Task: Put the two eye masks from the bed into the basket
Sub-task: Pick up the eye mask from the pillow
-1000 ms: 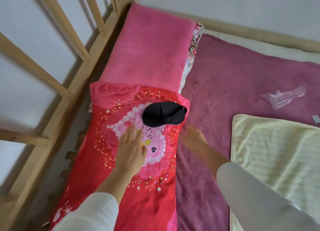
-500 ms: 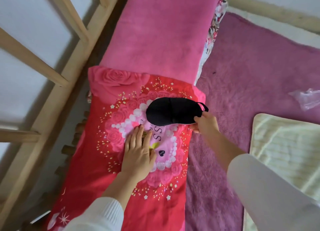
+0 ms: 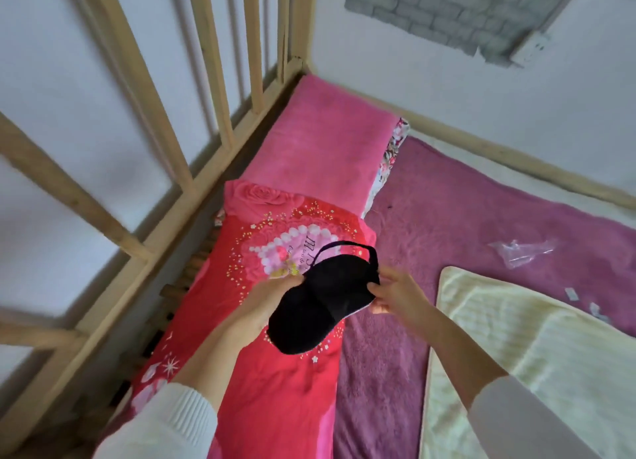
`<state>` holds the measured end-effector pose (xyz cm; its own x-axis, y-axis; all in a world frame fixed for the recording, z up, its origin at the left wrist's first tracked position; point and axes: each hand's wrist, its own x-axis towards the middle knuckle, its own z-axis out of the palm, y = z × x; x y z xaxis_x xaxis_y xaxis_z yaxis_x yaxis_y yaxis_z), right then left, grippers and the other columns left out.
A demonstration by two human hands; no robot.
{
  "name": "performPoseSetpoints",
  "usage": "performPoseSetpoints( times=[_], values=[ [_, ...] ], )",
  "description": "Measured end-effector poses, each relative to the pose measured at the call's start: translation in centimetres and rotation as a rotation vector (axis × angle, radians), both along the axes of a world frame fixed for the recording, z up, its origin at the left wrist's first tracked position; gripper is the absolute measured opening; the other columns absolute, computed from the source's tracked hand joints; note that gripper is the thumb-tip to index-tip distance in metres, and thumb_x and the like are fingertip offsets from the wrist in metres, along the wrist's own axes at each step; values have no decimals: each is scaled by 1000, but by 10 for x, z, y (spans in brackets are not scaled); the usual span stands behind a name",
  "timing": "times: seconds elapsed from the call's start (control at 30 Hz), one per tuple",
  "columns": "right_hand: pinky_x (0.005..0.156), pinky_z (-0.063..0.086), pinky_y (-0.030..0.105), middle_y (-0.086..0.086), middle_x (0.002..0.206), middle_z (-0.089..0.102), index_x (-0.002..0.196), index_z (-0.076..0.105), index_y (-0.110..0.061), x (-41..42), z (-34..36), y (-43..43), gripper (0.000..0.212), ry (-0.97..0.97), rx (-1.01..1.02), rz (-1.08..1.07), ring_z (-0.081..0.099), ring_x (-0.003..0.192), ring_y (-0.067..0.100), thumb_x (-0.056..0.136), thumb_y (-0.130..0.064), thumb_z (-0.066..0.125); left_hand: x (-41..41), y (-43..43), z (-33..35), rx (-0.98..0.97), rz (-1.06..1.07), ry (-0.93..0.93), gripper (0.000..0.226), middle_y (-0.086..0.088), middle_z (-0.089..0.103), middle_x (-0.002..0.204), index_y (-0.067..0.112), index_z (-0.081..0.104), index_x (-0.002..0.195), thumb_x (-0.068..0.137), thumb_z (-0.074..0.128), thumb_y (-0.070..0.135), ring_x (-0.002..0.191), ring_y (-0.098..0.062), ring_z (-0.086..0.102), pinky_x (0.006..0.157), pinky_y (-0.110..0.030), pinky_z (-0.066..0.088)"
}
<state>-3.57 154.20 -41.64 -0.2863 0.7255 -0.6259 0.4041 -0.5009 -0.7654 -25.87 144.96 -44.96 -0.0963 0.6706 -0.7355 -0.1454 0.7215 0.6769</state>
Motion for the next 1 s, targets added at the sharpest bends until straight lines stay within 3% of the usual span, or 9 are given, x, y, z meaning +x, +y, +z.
performPoseSetpoints(
  times=[0.1,0.23,0.4,0.5,0.6,0.73,0.83,0.9,1.0],
  values=[
    [64,53,28,-3,67,64,111,64,-6,2,36,-36,30,28,36,121,59,57,10,90,9,49,0,-40,36,180,-211,60,30,-1,79,97,26,79,94,66,74,35,91,-14,74,87,-31,52],
    [74,51,33,12,98,62,117,61,4,2,73,-70,40,141,73,137,59,85,24,80,16,51,10,-85,84,331,-253,223,23,-1,79,94,28,78,95,76,71,18,93,-15,73,87,-31,56],
    [70,43,29,3,75,65,81,72,-13,8,119,-112,23,312,264,267,57,72,17,78,8,63,31,-138,128,354,-333,537,24,1,78,91,28,77,93,76,63,18,82,-15,72,82,-34,57],
    [76,49,23,2,81,70,78,75,-20,20,144,-142,25,382,393,368,64,76,13,74,4,67,48,-171,141,340,-85,654,23,-5,72,92,21,70,92,81,55,8,75,-22,66,64,-34,54],
    [84,51,25,11,101,71,83,75,-17,38,162,-175,22,461,435,495,66,93,16,70,0,68,64,-209,151,323,395,448,31,-11,67,96,17,67,91,86,46,-5,74,-20,65,46,-27,54],
    [79,47,24,6,117,66,75,73,-19,61,167,-224,21,354,520,691,65,92,8,66,-1,68,85,-263,162,348,820,133,40,-18,64,98,7,67,74,84,37,-17,84,-29,64,57,-35,59],
    [80,38,25,6,104,67,72,67,-13,74,158,-256,19,220,795,772,59,97,11,69,5,70,103,-306,167,420,961,-141,34,-29,62,108,-9,64,93,84,33,-18,99,-39,65,73,-38,62],
    [77,39,24,7,92,67,68,61,-11,80,154,-274,22,232,938,744,59,90,16,68,9,70,116,-337,167,488,1022,-245,27,-30,63,104,-14,59,100,85,37,-14,89,-38,68,62,-35,63],
    [78,47,28,6,86,65,67,57,-12,86,156,-300,23,252,1062,739,60,87,20,71,5,72,130,-378,161,517,1046,-261,8,-20,62,87,-6,58,85,86,51,-9,70,-29,68,56,-33,63]
  ],
)
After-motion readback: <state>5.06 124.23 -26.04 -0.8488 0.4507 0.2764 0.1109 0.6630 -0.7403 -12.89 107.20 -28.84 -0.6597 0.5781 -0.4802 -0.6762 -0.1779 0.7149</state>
